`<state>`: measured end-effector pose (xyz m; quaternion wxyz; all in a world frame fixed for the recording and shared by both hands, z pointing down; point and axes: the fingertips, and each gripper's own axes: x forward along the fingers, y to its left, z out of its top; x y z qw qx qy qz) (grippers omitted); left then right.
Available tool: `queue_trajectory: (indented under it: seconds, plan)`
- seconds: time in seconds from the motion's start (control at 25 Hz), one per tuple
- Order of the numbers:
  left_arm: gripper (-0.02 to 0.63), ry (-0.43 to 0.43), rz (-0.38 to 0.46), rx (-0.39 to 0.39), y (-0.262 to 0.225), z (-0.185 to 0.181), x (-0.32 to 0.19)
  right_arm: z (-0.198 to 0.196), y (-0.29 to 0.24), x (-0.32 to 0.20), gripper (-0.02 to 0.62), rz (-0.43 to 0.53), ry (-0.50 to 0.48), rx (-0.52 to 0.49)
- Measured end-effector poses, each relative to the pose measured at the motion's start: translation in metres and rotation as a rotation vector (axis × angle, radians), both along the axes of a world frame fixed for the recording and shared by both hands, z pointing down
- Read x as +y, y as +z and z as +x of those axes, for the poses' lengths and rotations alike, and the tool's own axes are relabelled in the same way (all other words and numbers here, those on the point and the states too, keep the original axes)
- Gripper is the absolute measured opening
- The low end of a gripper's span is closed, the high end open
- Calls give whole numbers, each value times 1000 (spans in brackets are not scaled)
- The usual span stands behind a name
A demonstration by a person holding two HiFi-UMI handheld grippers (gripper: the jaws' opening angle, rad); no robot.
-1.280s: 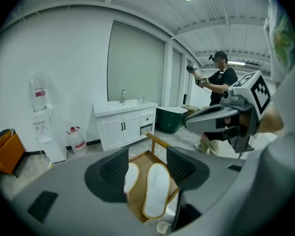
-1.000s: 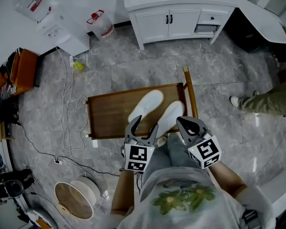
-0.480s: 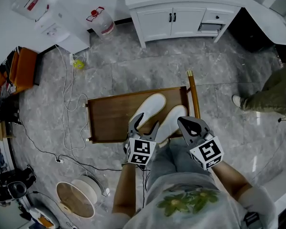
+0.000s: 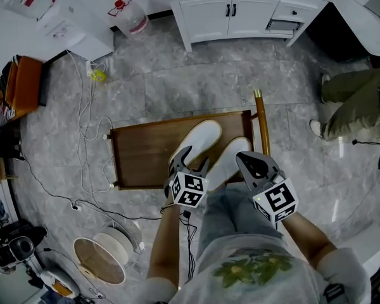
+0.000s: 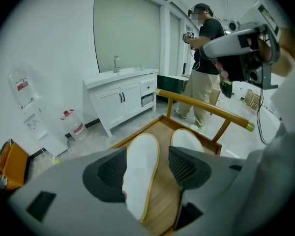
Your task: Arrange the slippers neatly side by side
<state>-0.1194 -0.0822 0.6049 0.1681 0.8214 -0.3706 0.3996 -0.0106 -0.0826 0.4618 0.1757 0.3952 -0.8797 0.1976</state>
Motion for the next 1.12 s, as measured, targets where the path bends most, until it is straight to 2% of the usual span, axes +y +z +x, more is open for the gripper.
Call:
queue_trajectory:
  seconds: [0.24,0.44,0.64,0.92,1.04,1.12]
  plan:
    - [264,-9,-38,-18,32,-4,-6,-1,19,0,6,-33,-7,8]
    - [265,-1,-103,-44,62,-8,-10,-4,29,0,7,-51,-16,17]
    - [262,-33,-135,-54,81,-9,-15,-6,36,3,6,-72,-20,18]
    - [150,-83,-159,-120,101,-15,-19,-4,42,6,7,-87,-19,22]
    - [70,-145,-188,-133,106,-21,-18,-4,41,5,6,-83,-20,26]
    - [55,-201,-230,-113,108,-23,-16,-4,40,4,7,-85,-18,25]
